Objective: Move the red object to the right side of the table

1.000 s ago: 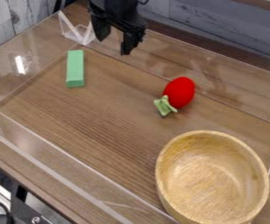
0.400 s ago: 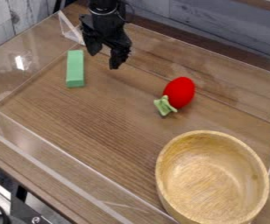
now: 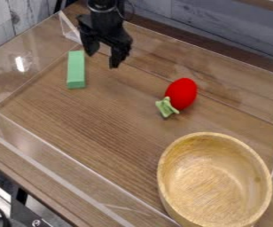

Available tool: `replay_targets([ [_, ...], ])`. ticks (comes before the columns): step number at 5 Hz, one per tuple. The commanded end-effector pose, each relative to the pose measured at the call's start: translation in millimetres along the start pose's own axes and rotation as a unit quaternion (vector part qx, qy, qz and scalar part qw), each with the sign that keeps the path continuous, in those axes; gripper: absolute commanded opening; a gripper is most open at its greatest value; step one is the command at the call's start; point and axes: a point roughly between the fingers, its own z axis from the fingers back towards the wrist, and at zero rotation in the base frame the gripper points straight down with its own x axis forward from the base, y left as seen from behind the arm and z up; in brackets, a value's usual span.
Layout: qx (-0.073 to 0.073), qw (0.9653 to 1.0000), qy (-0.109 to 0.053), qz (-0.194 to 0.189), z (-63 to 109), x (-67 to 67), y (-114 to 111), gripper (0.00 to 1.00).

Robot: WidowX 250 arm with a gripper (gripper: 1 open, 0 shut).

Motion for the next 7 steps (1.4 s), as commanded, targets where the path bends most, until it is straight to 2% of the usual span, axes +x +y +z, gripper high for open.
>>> replay_targets([
  [1, 0.019, 0.9975, -0.037, 0.057, 43.0, 11.1, 27, 1.0],
  [2, 0.016, 0.994, -0.039, 0.101, 66.6, 11.3, 44, 1.0],
  [3, 0.013, 0.9893, -0.041, 0.14, 78.7, 7.8, 57, 1.0],
  [4, 0.017, 0.9842, -0.04, 0.172, 81.6, 5.7, 66, 1.0],
  [5, 0.012, 0.9842, -0.041, 0.172, 75.9, 2.4, 74, 0.0],
  [6, 0.009, 0.9842, -0.041, 0.172, 69.3, -2.4, 83, 0.0],
  [7, 0.007, 0.9847, -0.038, 0.17, 70.5, 1.9, 93, 0.0],
])
